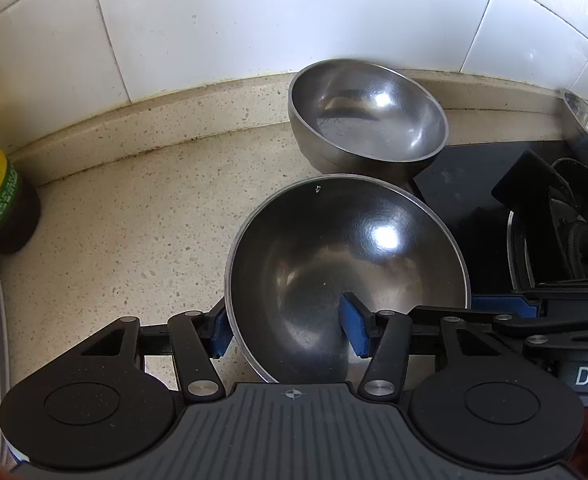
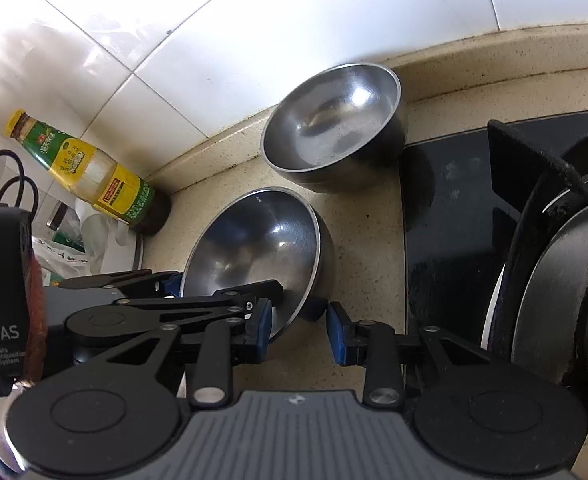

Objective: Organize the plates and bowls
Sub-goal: 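Lower the bowl into the other steel bowl and open the left tool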

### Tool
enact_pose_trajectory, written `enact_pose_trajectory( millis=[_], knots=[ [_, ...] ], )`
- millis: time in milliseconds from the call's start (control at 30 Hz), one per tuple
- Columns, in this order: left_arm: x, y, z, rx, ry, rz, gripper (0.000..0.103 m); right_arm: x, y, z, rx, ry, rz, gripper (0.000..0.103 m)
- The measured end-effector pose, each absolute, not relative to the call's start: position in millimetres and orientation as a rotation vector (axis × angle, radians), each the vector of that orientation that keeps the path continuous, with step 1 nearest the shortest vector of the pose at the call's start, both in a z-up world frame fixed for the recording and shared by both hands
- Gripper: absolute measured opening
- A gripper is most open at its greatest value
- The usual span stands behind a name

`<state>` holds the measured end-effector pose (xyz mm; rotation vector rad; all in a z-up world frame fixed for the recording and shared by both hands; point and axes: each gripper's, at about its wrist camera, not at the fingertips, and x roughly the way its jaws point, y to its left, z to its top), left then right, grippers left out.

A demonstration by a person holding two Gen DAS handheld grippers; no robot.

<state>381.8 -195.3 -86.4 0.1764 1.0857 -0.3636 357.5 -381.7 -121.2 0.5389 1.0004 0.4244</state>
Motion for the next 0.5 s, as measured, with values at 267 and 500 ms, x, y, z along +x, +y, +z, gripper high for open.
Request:
enact_pose_trajectory(
  millis=[267,500],
  knots=[
    [372.9,-191.0,-63.9,0.158,1.03,-0.362,0.063,348.7,-385.5,-100.2,0.537,0.944,0.443,0.03],
    [361.5,-183.7,-42.0,0.144,0.98,-0.351,0.064,340.3,-381.1,-77.1,0.531,0.906,0.462,0.03]
  ],
)
